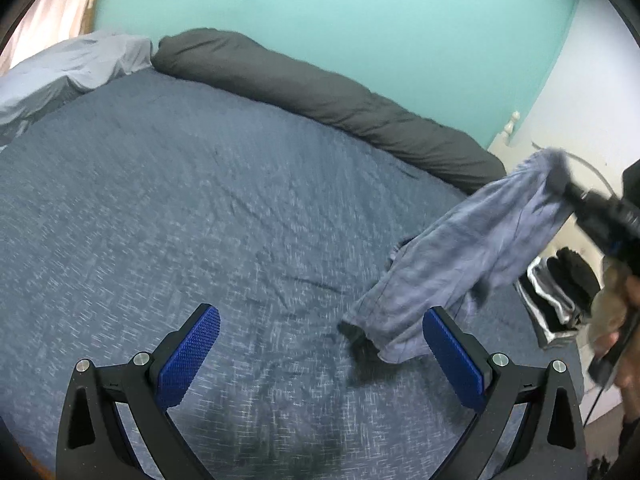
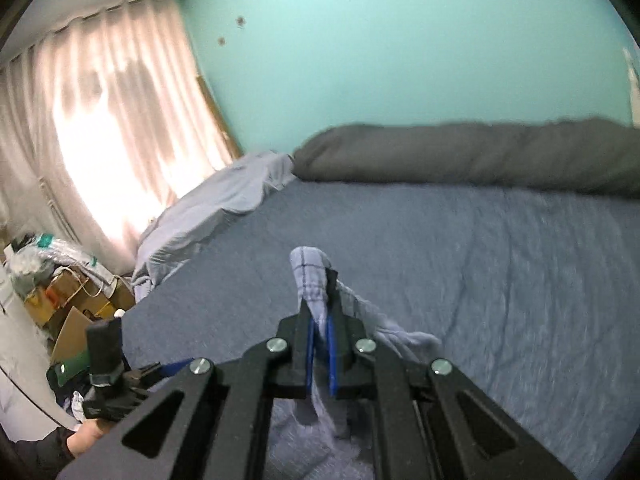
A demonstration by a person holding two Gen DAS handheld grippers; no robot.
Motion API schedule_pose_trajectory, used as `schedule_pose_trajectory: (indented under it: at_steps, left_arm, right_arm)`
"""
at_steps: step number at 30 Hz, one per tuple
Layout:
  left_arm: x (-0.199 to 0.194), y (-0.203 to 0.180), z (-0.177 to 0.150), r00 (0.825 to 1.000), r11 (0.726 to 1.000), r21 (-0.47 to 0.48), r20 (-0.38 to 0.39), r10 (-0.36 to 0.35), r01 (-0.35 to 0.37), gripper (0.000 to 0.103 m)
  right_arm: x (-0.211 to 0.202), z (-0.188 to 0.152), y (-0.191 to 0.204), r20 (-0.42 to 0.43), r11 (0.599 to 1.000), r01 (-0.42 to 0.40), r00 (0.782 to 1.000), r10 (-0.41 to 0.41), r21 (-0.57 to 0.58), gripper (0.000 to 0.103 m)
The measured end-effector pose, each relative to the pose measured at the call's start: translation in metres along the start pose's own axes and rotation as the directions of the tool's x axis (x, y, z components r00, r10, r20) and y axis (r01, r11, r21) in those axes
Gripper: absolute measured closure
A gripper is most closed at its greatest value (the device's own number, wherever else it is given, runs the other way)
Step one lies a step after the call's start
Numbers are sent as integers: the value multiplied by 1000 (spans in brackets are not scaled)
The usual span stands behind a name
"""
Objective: Fold clothes
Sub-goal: 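Grasp the boxers with the right gripper, lift and drop them flatter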
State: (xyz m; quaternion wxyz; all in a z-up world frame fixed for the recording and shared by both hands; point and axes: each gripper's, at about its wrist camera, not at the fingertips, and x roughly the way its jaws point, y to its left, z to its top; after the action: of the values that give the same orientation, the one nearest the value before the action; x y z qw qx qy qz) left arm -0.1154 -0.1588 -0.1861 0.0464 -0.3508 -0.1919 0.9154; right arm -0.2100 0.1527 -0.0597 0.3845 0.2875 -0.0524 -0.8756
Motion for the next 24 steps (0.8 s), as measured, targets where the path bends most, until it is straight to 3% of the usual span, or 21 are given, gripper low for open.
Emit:
schedule_pose_trajectory:
  at_steps: [4, 8, 12, 17, 19, 24]
  left_arm:
    - [-17, 3, 8, 1000, 1000, -9, 28, 7, -6, 0]
    - [-29, 4, 13, 999, 1000, -6, 45, 15, -14, 0]
    - [-24, 1, 8, 1000, 1000, 7, 20, 23, -23, 0]
    - [-3, 1, -3, 998, 999, 11, -33, 47, -47, 0]
    - [7, 0, -10, 997, 998, 26, -54, 59, -58, 0]
    - [46, 0, -27, 992, 998, 33, -112, 61, -58, 0]
  right_arm:
    - [-9, 14, 8, 5, 1000, -9, 1000, 9, -28, 98]
    - [17, -8, -9, -110, 999, 45, 993, -42, 22, 98]
    - [53, -66, -47, -263, 986, 134, 959, -105, 95, 98]
    - [84, -129, -87, -371, 964, 199, 921, -121, 178, 98]
    - [85, -142, -100, -379, 958, 216, 916, -132, 189, 98]
    - [66, -156, -134, -350, 938, 231, 927, -131, 260, 98]
